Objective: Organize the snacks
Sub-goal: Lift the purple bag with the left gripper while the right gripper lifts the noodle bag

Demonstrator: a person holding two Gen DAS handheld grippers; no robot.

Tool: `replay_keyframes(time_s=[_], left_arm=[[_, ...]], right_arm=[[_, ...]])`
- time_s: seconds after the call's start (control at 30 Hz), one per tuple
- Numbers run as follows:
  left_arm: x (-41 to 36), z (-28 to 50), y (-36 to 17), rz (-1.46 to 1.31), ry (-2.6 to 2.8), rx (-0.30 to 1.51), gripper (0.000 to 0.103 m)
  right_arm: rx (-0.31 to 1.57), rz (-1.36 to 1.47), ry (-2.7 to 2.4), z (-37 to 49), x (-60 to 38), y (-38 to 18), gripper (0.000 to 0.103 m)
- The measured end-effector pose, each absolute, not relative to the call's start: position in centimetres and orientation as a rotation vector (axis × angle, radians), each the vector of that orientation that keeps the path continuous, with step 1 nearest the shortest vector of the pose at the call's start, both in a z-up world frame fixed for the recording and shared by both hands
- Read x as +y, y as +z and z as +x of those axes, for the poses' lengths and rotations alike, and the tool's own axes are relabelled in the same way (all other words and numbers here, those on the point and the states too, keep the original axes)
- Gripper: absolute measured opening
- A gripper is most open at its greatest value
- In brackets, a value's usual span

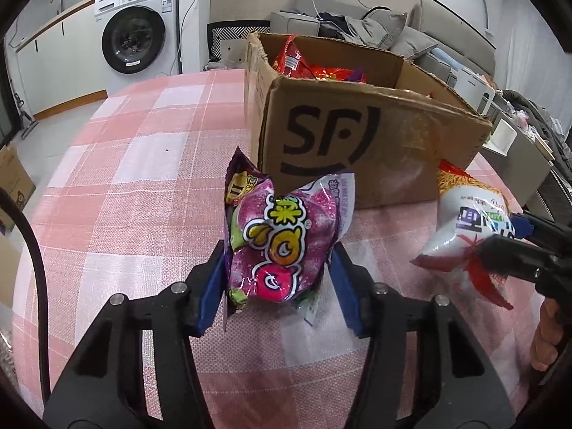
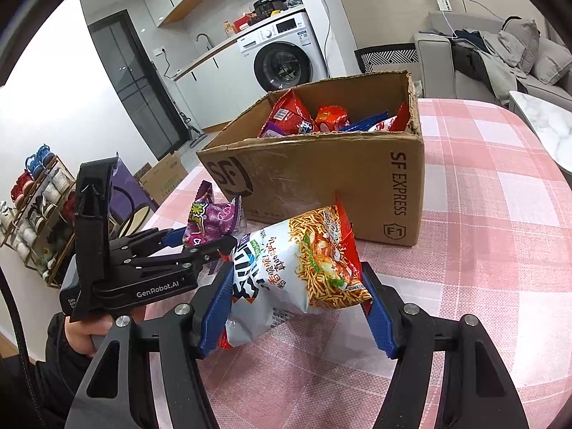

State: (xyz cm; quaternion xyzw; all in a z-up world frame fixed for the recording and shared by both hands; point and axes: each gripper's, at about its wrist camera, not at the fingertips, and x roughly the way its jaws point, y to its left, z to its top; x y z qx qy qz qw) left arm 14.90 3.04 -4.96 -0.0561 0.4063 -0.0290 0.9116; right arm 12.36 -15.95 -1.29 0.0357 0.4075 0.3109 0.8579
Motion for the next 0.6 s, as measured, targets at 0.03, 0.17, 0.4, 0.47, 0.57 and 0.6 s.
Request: replay_keyframes(time_s=[0.03,0.17,0.4,0.47,0.57,0.6], left_arm=[[3.1,14.8,-5.0,-0.118,-0.06,0.837,0.052],[3.3,14.5,-4.9,-0.124,-0.057,0.837,0.052],[3.3,13.5,-4.8,-0.119,-0.058,0.826,0.052],[3.3,13.1,-4.6,-0.12,-0.062,0.818,0.052],[3.4,12.3,-4.2,-0.12,-0.065,0.806,0.052],[3.4,12.0,-4.0,-0.12,-0.068,0.802,0.052]], right_arm=[[0.853,0.079,0.654,12.3,-16.0,-1.3,0.068],[0.838,0.094,0.644,12.4,-16.4,-1.2,0.068],[0.819,0.088,0.655,12.3,-16.3,-0.9,0.068],[0.817,0.091,0.659,12.3,-16.3,-0.8,0.068],[0.808,0.091,0.657,12.2,-16.5,-0.6,0.068],[0.805,0.092,0.658,12.1,-16.5,-0.5,0.068]])
